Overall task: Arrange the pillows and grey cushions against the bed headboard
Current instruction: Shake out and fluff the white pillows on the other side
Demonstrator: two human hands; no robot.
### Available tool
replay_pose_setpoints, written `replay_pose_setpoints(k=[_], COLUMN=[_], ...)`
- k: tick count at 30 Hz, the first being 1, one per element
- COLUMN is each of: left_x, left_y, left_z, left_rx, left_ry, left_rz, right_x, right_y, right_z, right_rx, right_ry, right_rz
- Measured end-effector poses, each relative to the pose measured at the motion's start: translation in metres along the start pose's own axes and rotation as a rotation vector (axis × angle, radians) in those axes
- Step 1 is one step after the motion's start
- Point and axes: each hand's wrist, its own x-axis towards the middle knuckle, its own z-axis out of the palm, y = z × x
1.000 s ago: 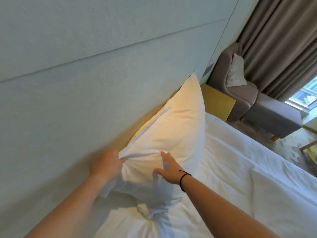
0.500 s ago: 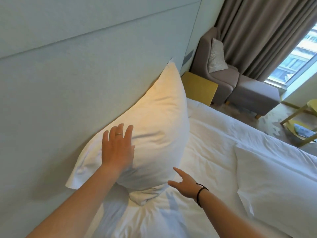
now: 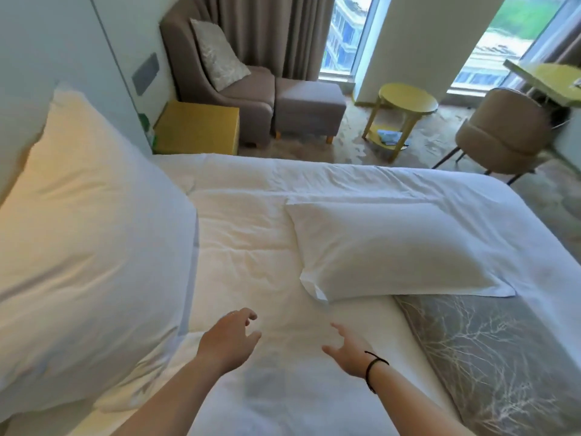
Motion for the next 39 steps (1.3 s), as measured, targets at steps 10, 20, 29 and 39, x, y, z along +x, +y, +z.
replay_pose_setpoints(k=[10,20,29,39], left_x=[0.082,0.130,0.145,0.111], left_y=[0.084,0.075,0.087,0.129], left_z=[0.069,0.113,0.123,0.117], left_rx=[0.088,0.088,0.141,-0.008], left_ry=[0.108,0.133,0.130,0.195], left_rz=[-0.009,-0.121,-0.121,-0.031], right_x=[0.129,0.267,0.308,0.251], right_y=[0.098,0.106,0.092,0.073], right_z=[-0.070,-0.082,-0.100,-0.137], right_rx=[-0.297,-0.635,-0.528,-0.445], right_ry=[0.329,0.432,0.554,0.490], right_rz=[-0.127,-0.389,-0.362,-0.425])
